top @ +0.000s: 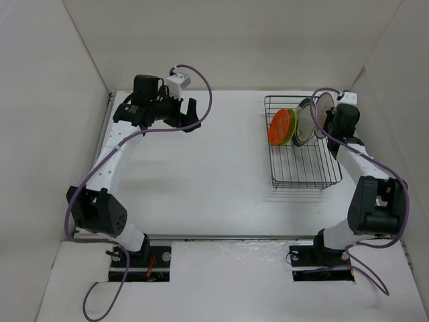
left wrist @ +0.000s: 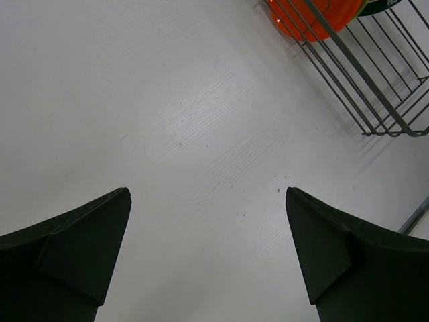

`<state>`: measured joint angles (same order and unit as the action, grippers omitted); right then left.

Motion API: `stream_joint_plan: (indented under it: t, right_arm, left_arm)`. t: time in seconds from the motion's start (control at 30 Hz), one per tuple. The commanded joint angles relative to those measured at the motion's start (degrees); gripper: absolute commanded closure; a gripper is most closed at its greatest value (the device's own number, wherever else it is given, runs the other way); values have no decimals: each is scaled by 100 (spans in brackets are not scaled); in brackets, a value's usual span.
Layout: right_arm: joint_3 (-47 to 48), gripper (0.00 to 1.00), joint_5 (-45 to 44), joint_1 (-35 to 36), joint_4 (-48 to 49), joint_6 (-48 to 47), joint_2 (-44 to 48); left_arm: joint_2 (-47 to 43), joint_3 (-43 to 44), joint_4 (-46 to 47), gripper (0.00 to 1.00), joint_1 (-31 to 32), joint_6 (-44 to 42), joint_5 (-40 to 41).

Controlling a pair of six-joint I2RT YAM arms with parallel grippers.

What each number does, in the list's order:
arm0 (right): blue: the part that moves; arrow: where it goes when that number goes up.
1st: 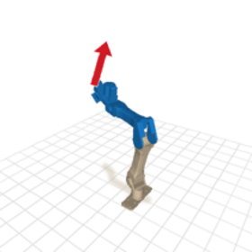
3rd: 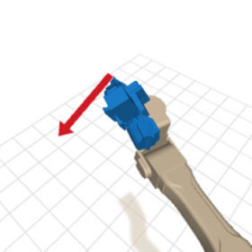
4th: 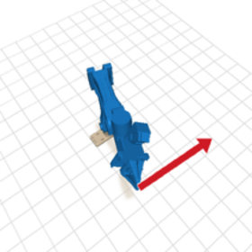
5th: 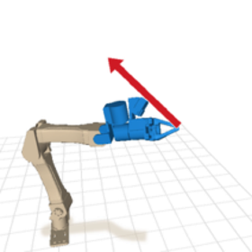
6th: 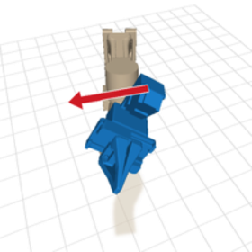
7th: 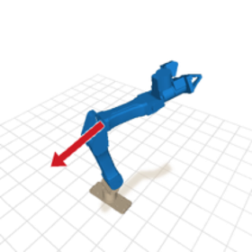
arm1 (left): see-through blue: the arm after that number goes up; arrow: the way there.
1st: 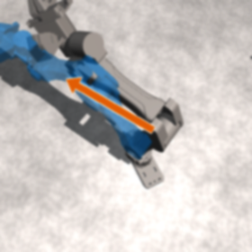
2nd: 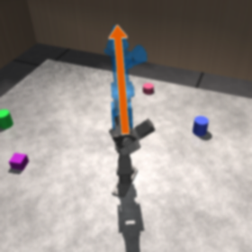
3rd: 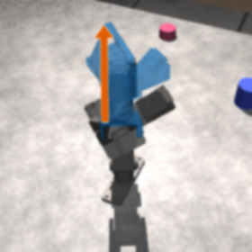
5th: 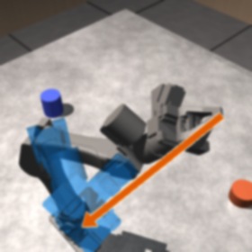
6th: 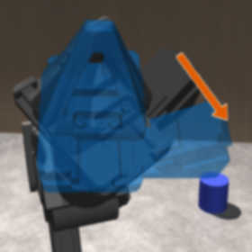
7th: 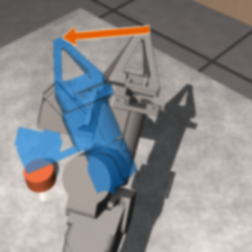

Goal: Load the plates into the dish rack

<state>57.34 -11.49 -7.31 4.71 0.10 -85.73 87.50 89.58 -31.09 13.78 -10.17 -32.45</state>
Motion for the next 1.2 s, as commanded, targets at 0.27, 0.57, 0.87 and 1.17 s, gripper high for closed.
stream_joint_plan:
  t: [0.27,0.57,0.87,1.17]
  right_arm:
    - [225,53,-450,151,294,148,-312]
    - [400,27,-1733,151,-23,692,380]
    - [822,17,-1447,151,-567,992,1796]
    - [1929,0,796,203,-2772,1510,2377]
  left_arm:
    - [-515,-64,129,0,2,-72,142]
    - [-621,-169,182,0,2,-72,335]
    - [-726,-107,288,0,2,234,1309]
    - [-673,982,218,0,-621,1034,3841]
